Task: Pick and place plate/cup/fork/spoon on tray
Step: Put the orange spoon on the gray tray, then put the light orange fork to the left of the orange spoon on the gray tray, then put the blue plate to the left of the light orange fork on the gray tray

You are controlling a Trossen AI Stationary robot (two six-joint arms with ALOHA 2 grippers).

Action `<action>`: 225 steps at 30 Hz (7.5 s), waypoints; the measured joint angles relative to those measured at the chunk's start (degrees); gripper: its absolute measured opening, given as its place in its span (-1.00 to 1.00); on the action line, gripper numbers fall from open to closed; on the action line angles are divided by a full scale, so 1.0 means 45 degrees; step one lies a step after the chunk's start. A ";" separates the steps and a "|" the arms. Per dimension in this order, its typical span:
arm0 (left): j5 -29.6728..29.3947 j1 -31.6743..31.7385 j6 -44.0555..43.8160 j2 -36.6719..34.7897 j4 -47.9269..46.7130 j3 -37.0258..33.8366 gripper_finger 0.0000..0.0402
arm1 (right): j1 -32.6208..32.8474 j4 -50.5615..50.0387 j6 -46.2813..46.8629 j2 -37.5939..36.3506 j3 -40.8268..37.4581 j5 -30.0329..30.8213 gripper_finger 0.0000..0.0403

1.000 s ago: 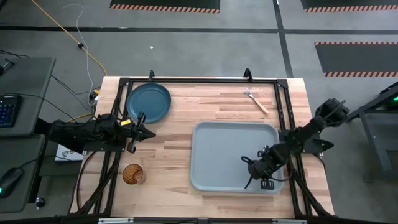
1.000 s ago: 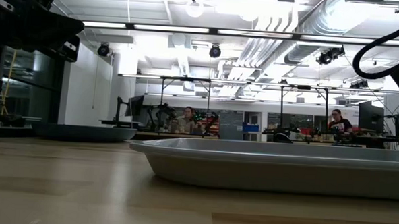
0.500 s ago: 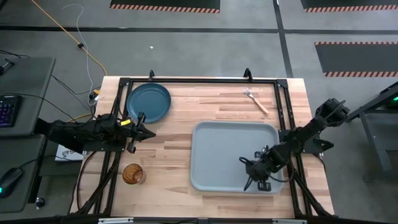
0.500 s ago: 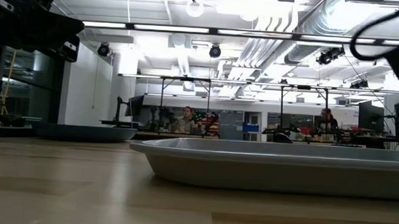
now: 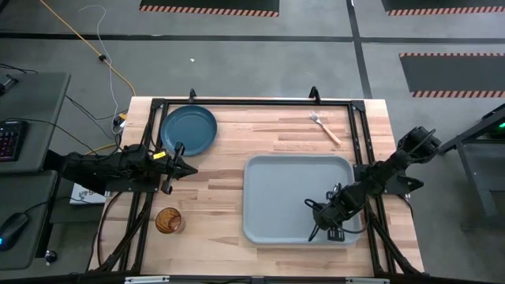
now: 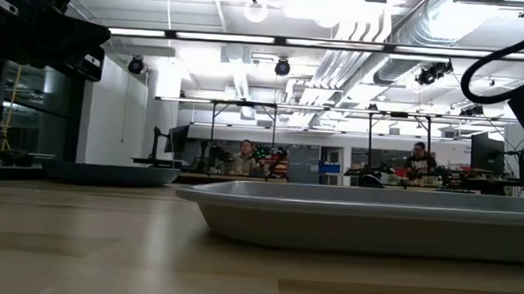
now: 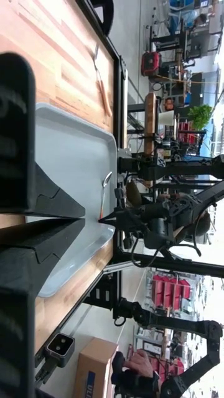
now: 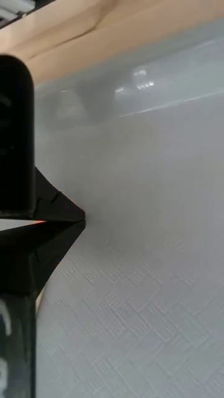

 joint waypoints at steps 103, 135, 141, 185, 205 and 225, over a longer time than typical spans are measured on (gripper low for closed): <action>-0.0001 0.0001 0.0000 0.0000 0.0005 0.0000 -0.98 | -2.0319 -0.1679 -0.6689 0.0005 0.1231 0.3345 -0.10; -0.0002 -0.0002 0.0000 0.0000 0.0003 0.0001 -0.98 | -1.8853 -0.1789 -0.6511 0.0884 0.0661 0.4174 -0.23; 0.0000 -0.0001 0.0000 0.0000 0.0002 -0.0001 -0.98 | -1.8841 -0.1796 -0.6392 0.0896 0.0651 0.3967 -0.59; 0.0002 -0.0002 0.0000 0.0000 0.0005 0.0002 -0.98 | 0.0175 -0.2889 1.8192 0.0484 0.2554 0.1143 -0.84; 0.0003 -0.0003 0.0000 0.0000 0.0005 -0.0001 -0.98 | 0.0121 -0.3133 1.8660 0.1681 0.2710 0.0690 -0.68; 0.0001 0.0001 0.0000 0.0000 0.0005 0.0001 -0.98 | 0.0102 -0.3135 1.8390 0.1681 0.2705 0.0146 -0.51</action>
